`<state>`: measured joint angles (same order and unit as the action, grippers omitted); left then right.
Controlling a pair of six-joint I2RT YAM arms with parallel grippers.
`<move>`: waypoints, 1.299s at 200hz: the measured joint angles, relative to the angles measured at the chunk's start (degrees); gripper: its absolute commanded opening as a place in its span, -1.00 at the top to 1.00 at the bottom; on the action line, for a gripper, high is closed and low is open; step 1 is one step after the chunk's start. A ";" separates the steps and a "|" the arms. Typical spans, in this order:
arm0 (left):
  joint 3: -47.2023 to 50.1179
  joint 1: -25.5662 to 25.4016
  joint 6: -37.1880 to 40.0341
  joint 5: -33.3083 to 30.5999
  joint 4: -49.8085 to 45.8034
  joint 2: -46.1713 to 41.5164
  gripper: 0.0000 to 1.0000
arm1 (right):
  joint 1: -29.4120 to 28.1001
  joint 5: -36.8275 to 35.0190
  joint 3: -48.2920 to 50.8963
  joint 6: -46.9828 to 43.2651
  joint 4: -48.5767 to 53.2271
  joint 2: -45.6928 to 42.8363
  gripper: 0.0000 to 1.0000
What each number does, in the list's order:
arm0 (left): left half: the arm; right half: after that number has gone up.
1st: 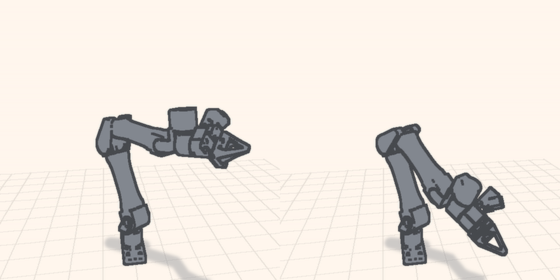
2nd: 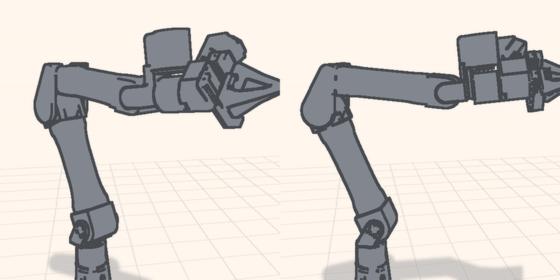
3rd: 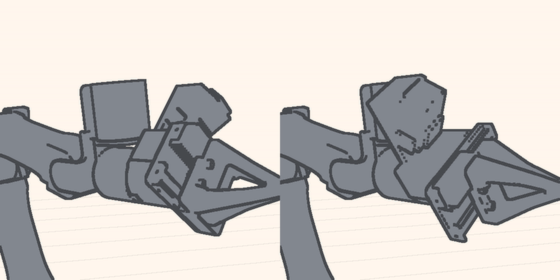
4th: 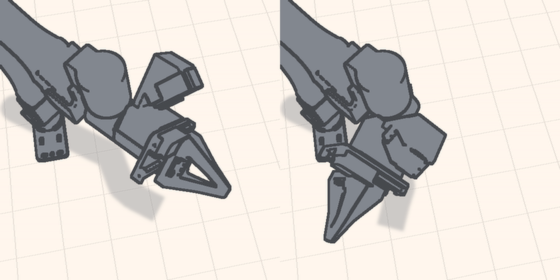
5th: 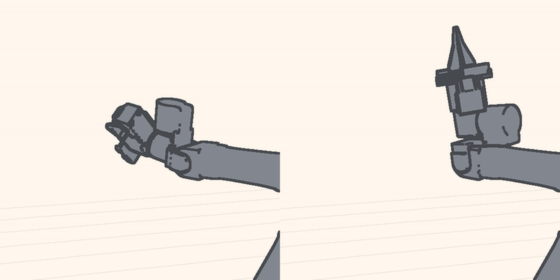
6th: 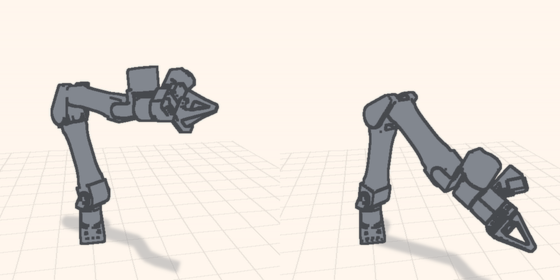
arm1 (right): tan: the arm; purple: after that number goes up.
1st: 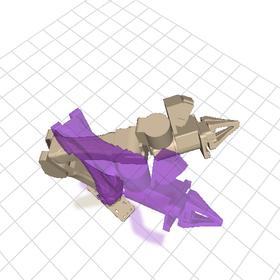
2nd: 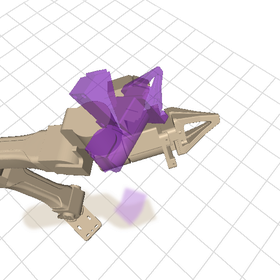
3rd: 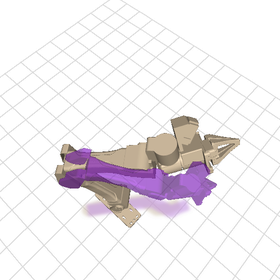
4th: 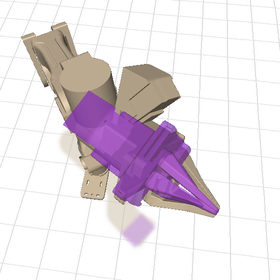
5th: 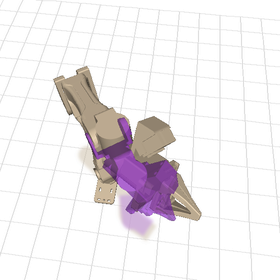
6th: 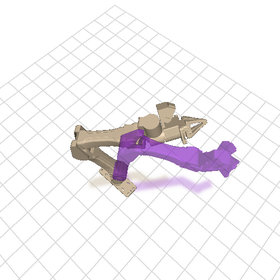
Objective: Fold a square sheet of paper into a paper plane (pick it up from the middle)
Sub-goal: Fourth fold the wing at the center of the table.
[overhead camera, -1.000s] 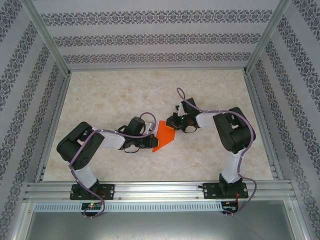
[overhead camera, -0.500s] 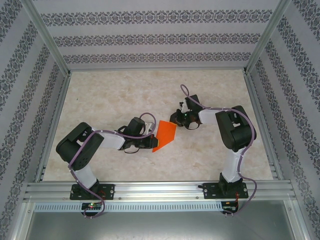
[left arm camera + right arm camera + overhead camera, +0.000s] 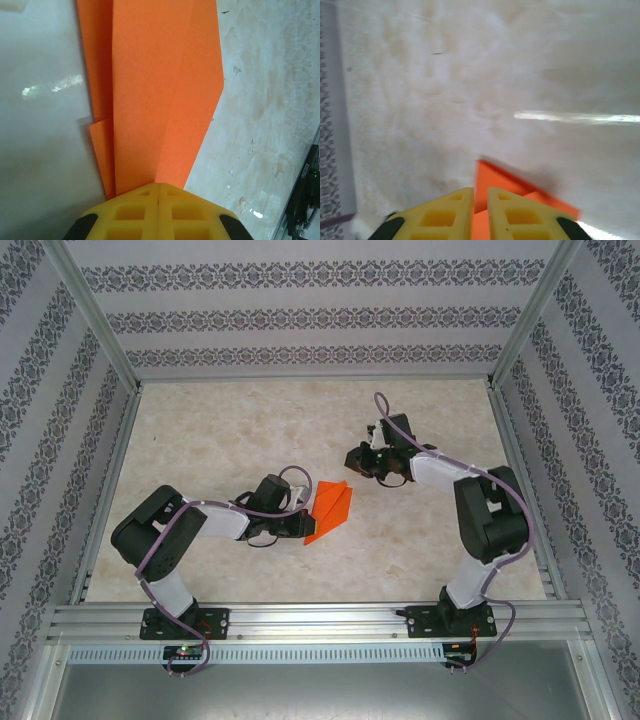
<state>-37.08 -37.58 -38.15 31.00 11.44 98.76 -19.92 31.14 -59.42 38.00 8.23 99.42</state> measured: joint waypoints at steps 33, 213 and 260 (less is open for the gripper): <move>-0.28 0.00 0.00 0.02 -0.50 0.02 1.00 | -6.49 0.76 4.22 3.15 -5.92 -1.20 0.79; -5.33 0.02 0.57 2.67 -13.03 -5.29 0.78 | -10.84 0.02 12.66 8.28 -15.58 6.60 0.80; -9.60 0.02 -1.16 4.76 -11.52 -0.02 0.78 | -10.84 0.00 12.66 8.13 -15.58 6.60 0.80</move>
<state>-46.68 -37.56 -39.31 35.77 -0.08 98.74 -30.76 31.14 -46.76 46.13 -7.35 106.02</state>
